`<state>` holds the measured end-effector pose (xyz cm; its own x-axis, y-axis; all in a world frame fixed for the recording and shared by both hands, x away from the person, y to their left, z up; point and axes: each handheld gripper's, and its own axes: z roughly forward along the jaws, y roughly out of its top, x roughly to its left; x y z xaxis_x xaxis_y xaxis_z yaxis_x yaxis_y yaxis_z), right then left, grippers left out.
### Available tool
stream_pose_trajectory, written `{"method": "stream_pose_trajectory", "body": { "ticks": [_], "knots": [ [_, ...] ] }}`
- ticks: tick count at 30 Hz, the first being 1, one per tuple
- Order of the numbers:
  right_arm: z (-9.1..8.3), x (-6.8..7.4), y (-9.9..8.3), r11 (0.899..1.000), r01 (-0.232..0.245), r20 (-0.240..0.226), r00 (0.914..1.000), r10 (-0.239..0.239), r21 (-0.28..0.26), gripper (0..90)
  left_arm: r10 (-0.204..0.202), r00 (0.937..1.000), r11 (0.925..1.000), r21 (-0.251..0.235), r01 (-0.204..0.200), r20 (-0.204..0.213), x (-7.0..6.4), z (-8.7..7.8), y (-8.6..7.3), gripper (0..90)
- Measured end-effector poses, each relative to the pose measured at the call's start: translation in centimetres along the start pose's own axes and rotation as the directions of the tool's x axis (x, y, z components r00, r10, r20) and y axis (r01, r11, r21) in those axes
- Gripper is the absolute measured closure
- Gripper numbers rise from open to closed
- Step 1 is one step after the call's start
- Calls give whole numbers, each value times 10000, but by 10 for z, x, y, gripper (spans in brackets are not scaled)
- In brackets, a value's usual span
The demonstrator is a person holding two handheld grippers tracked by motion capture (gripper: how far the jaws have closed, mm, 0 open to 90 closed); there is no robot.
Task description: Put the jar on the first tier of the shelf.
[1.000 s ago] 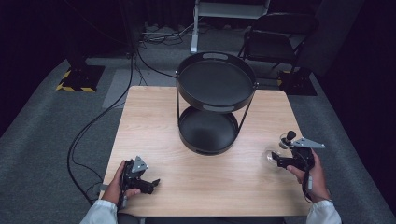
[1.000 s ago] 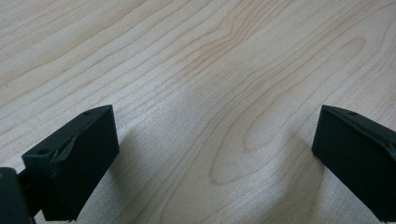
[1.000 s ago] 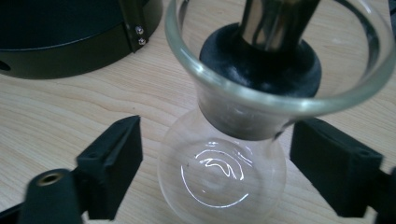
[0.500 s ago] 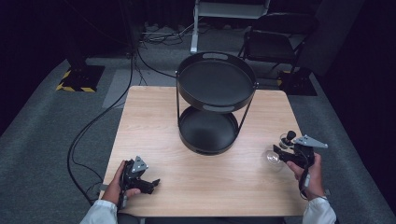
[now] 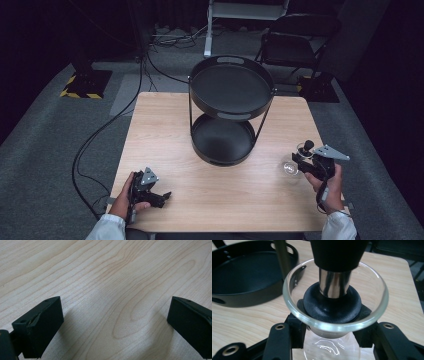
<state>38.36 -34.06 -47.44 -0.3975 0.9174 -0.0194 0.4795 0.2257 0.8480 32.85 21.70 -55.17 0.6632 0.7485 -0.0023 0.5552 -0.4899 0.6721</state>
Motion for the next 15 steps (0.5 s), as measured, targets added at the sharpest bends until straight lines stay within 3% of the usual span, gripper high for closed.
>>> {"method": "stream_pose_trajectory", "body": {
  "ticks": [15],
  "knots": [
    [0, 44, 28, 9968, 609, -922, 9936, -655, -512, 513, 3, 10000, 10000, 1, -3, -1, 0, 0, 0, 0]
  ]
}}
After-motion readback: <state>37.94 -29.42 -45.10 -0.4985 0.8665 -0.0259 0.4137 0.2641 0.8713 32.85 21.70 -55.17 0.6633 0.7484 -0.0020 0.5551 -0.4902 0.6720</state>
